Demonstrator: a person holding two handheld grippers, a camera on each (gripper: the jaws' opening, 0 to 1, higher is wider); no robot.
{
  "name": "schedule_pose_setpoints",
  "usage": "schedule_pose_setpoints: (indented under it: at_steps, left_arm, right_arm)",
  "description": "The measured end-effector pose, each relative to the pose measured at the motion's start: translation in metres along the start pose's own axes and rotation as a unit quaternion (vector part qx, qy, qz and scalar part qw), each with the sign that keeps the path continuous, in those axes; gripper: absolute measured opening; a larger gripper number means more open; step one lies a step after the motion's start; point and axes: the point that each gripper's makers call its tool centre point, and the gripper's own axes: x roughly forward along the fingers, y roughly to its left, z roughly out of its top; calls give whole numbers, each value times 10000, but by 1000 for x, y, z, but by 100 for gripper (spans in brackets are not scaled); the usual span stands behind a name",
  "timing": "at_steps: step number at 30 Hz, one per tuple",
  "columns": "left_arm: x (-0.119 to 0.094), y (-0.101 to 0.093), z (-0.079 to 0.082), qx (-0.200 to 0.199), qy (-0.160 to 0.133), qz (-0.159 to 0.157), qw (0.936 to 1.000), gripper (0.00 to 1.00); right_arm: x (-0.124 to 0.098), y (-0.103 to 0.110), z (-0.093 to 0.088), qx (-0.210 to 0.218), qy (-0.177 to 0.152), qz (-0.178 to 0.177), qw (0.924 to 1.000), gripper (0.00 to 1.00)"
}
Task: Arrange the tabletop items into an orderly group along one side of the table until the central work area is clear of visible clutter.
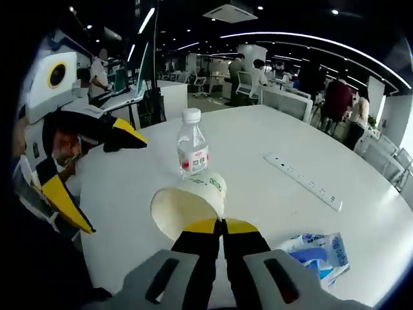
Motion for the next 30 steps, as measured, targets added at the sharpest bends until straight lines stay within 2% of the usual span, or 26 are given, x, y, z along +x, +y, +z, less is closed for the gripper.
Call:
schedule_pose_setpoints:
  at_steps: [8,15,18,21,26,30]
  left_arm:
    - [8,2,-5,68,106,54,9999,46]
    - [9,4,-8,328,172,193,9991,33]
    - [9,8,-7,520,139,278,9982,30]
    - [10,4,-6,694,133,248,9972,26]
    - [13,-6,-8,1244,225,201,9918,20]
    - [14,-8,-9,1287,268,173,9912,15]
  right_arm:
    - [-11,10,3,136,-82,-61,9999,0]
    - [-13,17,6,191,-147,-98,9997,0]
    - [-12,23,4,302,-124,-81,9994,0]
    - [-10,28,0,386,-68,-30,9992,0]
    - [-14,37,1,358,-19,39,9994,0]
    - [-17,39,4,342,-32,58,9994,0]
